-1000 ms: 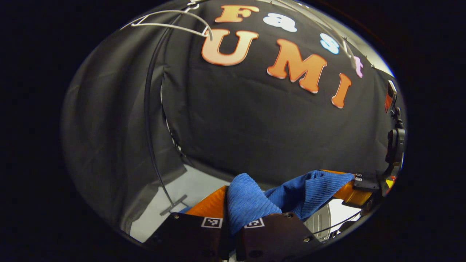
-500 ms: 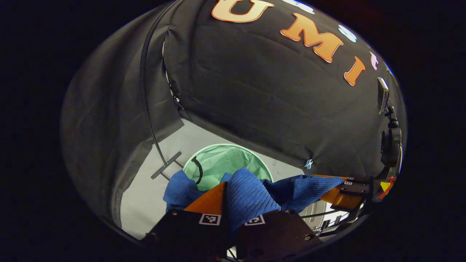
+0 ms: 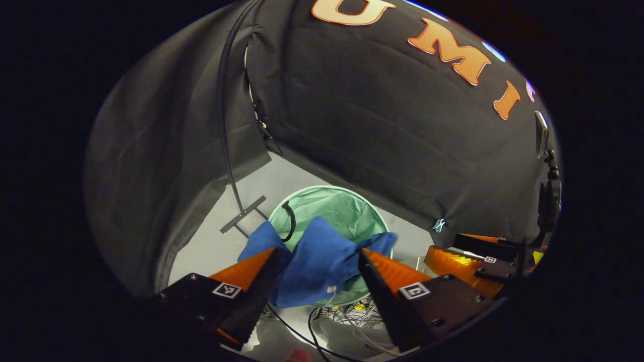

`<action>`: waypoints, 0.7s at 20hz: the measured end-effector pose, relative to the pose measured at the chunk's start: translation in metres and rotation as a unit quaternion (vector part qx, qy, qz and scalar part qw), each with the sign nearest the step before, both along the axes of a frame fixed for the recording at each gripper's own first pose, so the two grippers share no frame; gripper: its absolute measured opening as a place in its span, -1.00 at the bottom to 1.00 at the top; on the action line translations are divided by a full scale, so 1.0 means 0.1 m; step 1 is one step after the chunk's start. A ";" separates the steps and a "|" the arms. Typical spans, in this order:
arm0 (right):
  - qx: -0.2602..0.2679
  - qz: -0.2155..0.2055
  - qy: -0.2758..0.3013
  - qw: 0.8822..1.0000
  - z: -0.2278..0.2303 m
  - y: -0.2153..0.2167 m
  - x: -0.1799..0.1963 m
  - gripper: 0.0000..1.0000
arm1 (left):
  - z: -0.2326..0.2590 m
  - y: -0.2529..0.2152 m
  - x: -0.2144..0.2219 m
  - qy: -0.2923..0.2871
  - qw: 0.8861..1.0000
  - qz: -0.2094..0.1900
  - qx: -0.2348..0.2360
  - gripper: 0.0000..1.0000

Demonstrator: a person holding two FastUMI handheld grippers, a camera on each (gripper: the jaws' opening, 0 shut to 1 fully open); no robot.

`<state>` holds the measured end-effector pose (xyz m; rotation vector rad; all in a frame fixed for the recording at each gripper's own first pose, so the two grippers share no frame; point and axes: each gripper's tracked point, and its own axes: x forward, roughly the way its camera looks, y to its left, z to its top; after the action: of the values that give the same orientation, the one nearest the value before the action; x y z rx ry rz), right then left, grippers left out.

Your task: Grasp the clothes on the hanger with both hands and then place them into the laundry hamper below.

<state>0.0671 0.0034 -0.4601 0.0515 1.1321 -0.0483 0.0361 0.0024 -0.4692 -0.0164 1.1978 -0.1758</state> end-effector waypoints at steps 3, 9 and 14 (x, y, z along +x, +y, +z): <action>0.004 0.004 0.006 1.000 -0.01 0.04 -0.03 1.00 | 0.04 0.06 0.03 -0.008 1.000 0.000 0.000 0.87; 0.006 0.005 -0.023 1.000 0.18 0.18 -0.01 1.00 | 0.26 0.12 0.05 -0.034 0.999 0.011 -0.015 0.94; 0.027 -0.007 -0.101 0.995 0.64 0.37 0.24 0.92 | 0.78 0.22 0.28 -0.104 0.994 0.011 -0.022 0.94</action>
<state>0.0907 0.0407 -0.3959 0.1092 0.9314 -0.0239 0.0642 0.0243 -0.3916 -0.0480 0.9857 -0.1794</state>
